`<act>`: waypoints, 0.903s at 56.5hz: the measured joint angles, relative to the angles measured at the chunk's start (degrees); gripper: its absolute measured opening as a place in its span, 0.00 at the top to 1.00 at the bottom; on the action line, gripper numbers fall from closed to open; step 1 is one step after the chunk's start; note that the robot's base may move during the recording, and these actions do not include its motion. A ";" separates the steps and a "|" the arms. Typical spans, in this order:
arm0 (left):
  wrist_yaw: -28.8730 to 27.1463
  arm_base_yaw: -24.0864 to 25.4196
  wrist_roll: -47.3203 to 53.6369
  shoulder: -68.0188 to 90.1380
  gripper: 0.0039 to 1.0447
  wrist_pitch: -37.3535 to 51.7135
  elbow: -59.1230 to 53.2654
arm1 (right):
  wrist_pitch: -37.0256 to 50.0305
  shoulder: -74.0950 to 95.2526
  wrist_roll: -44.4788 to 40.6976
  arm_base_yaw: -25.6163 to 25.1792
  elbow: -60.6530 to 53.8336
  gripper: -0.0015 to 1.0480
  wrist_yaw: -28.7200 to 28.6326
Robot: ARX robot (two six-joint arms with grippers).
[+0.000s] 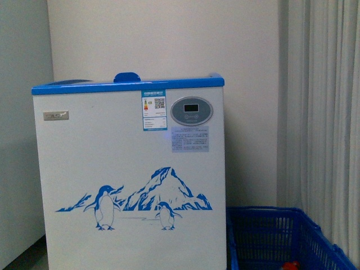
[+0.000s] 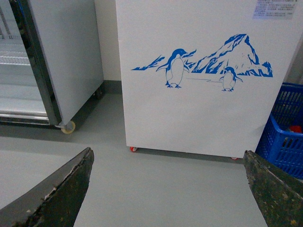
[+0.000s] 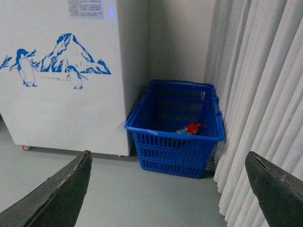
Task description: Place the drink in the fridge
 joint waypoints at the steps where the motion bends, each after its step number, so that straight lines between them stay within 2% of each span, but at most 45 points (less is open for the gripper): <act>1: 0.00 0.00 0.00 0.00 0.08 0.00 0.00 | 0.00 -0.02 0.00 0.00 0.00 0.07 0.00; 51: 0.00 0.00 0.00 -0.02 0.08 0.00 0.00 | -0.02 0.02 0.09 0.00 0.02 0.07 0.09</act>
